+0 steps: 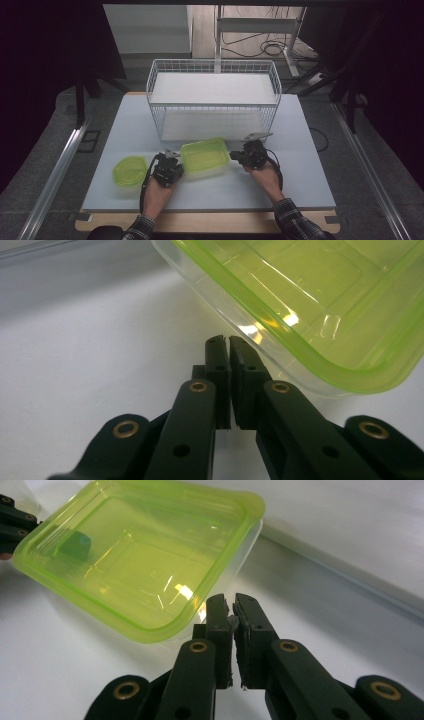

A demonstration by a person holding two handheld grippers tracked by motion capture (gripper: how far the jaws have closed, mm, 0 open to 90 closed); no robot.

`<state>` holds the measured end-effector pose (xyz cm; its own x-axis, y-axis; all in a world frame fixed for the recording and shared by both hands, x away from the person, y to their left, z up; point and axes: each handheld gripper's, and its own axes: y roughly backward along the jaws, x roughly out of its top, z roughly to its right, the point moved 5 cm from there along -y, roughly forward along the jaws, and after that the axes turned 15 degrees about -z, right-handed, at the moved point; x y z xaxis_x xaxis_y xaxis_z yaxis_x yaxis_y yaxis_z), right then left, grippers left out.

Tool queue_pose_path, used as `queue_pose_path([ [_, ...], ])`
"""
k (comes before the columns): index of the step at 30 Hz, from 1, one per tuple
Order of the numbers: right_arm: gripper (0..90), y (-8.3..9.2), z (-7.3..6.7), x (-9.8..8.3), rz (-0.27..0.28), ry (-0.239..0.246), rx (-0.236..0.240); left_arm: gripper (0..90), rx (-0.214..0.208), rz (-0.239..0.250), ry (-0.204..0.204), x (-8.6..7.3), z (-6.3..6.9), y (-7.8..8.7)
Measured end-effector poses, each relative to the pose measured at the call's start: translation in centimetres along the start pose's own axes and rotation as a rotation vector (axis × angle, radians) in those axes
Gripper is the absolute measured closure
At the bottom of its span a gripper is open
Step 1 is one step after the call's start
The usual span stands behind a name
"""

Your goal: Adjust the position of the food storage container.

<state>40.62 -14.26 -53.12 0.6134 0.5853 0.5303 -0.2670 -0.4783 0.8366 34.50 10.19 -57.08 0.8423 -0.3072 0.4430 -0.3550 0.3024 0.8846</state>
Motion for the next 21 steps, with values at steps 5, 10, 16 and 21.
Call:
queue_pose_path([
  [5, 84.9, 0.6, -2.0, 1.3, 0.050, 0.061, 0.023, 88.9, 0.008, 0.008, 0.011, 0.5, -0.3, -0.4],
  [10, 85.2, -0.5, -3.3, 1.4, -0.038, 0.131, -0.010, 89.4, -0.010, 0.010, 0.000, 0.4, 0.4, -0.4],
  [16, 85.2, 0.3, -3.0, 0.1, -0.050, 0.091, 0.032, 89.1, -0.045, 0.010, -0.032, 0.3, 1.7, -0.1],
  [21, 85.0, 1.2, -3.1, -1.5, -0.056, 0.078, 0.044, 88.8, -0.073, 0.012, -0.052, -0.1, 3.0, 0.2],
])
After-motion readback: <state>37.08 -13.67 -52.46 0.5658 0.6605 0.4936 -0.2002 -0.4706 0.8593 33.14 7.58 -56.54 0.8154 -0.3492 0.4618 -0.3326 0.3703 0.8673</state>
